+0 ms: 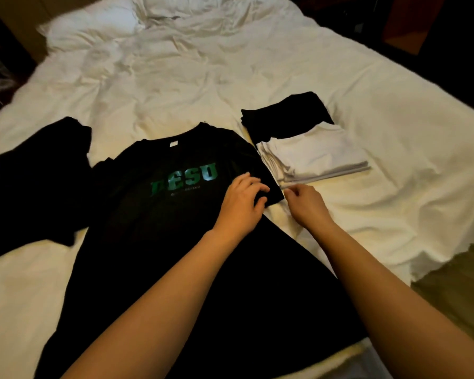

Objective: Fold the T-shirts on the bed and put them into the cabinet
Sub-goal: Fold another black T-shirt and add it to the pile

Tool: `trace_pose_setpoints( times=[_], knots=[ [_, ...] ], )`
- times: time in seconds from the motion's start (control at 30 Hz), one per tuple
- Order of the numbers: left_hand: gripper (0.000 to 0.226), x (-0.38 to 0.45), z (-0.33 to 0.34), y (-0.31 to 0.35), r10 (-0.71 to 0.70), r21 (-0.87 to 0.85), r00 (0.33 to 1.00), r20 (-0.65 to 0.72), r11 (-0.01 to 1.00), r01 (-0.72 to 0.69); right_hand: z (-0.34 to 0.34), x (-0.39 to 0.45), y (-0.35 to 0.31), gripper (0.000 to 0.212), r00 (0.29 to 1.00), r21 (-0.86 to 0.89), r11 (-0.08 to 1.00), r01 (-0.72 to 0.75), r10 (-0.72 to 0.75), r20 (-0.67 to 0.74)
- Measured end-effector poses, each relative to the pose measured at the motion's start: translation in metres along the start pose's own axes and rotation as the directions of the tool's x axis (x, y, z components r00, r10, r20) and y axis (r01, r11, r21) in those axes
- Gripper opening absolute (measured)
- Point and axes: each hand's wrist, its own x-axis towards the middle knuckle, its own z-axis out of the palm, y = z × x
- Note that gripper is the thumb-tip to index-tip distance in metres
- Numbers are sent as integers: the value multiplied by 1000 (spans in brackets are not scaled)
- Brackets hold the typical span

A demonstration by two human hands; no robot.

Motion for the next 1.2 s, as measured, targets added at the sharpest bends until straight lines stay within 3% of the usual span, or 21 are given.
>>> trace_pose_setpoints(
  times=[0.07,0.2,0.33,0.4,0.5,0.57,0.67,0.8,0.9,1.0,1.13,1.2],
  knots=[
    [36,15,-1,-6,14,87,999,30,996,-16,3,11,-2,31,999,-6,999,-39,39,13],
    [62,34,-2,-18,-39,272,948,316,961,-51,17,20,-7,43,997,-73,996,-51,55,51],
    [33,35,-2,-27,-16,312,967,252,948,-66,22,25,-10,26,999,-25,1000,4,-5,-45],
    [20,35,-2,-27,21,208,985,169,976,-57,19,26,-17,24,992,85,995,45,-35,-123],
    [13,37,-2,-17,-55,-155,998,40,986,60,10,28,-29,26,970,199,974,105,-56,-238],
    [10,43,-2,-7,-152,-380,988,7,914,143,3,34,-37,20,947,275,945,177,-87,-310],
    [19,58,0,4,-219,-608,974,66,765,213,-2,46,-47,16,930,353,900,256,-129,-344],
    [24,90,-4,16,-314,-739,947,72,621,262,-10,62,-52,13,937,453,833,316,-200,-287],
    [40,116,-12,23,-393,-745,896,204,532,403,-14,69,-48,10,937,433,836,338,-255,-238],
    [44,138,-17,24,-393,-634,876,280,610,476,-15,68,-42,22,934,376,855,357,-316,-168],
    [18,159,-15,21,-372,-499,906,200,757,421,-14,67,-29,37,933,398,844,360,-335,-133],
    [18,168,-13,22,-358,-508,917,177,764,396,-10,62,-26,54,955,408,864,296,-273,-115]
  ],
)
